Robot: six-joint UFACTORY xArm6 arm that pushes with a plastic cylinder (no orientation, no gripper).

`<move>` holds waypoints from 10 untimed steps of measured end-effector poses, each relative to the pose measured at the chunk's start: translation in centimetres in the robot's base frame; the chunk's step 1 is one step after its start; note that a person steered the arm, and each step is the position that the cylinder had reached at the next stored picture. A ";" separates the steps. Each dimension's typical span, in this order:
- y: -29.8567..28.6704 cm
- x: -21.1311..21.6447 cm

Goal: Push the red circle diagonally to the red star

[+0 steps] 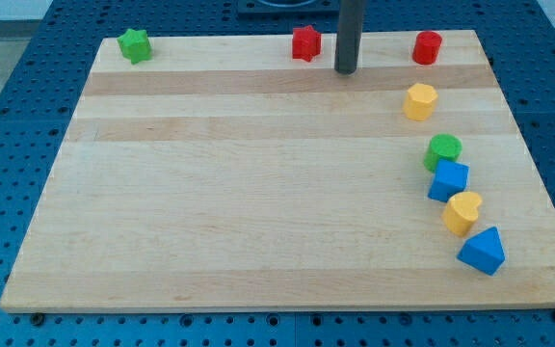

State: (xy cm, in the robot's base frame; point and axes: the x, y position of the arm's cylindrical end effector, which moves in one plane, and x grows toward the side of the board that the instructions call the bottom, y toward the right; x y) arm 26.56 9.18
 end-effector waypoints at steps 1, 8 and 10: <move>2.1 -1.7; 13.0 -2.6; 14.1 0.0</move>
State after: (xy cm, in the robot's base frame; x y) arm 26.60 23.26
